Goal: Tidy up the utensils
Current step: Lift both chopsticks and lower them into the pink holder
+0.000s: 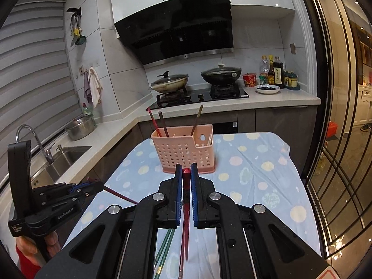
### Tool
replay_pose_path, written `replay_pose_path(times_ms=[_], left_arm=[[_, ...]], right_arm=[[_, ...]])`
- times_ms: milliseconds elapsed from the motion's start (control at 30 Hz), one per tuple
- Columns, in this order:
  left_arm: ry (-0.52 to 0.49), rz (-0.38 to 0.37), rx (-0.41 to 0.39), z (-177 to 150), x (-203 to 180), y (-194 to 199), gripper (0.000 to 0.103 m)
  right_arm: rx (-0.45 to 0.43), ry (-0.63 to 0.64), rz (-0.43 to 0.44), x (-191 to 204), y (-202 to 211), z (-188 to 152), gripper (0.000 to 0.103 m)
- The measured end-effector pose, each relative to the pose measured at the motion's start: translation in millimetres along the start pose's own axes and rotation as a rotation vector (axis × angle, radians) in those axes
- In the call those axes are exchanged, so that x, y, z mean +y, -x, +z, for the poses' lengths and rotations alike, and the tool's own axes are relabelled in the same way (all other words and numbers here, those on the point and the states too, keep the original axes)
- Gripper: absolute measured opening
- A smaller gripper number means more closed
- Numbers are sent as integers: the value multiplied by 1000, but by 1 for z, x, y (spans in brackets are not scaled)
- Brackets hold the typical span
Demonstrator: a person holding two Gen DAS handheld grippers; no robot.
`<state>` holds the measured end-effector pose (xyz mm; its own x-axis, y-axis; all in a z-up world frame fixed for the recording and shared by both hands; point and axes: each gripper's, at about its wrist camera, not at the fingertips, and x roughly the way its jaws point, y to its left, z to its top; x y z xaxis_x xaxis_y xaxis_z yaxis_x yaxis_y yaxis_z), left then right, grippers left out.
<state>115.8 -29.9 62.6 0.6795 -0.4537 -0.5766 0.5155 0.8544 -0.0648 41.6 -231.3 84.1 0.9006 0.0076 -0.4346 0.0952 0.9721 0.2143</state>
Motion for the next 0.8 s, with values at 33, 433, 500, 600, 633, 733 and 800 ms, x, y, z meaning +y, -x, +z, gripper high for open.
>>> replay_pose_path(times_ms=[33, 433, 500, 600, 633, 733, 800], left_arm=[[-1, 2, -14, 10, 0, 0, 7], [-10, 34, -169, 112, 13, -7, 7], [-10, 47, -195, 131, 17, -7, 7], [-12, 63, -229, 159, 23, -9, 7], [-13, 68, -238, 168, 25, -11, 7], [-23, 72, -249, 196, 30, -23, 7], [-28, 79, -244, 211, 34, -35, 7]], right_arm=[[-9, 3, 0, 0, -2, 6, 7], [-105, -25, 37, -9, -42, 92, 7], [-120, -30, 39, -9, -52, 109, 7], [-146, -32, 33, -9, -67, 138, 7], [-153, -35, 33, -8, -72, 147, 7], [-173, -40, 31, -7, -87, 173, 7], [-186, -33, 21, -4, -100, 190, 7]])
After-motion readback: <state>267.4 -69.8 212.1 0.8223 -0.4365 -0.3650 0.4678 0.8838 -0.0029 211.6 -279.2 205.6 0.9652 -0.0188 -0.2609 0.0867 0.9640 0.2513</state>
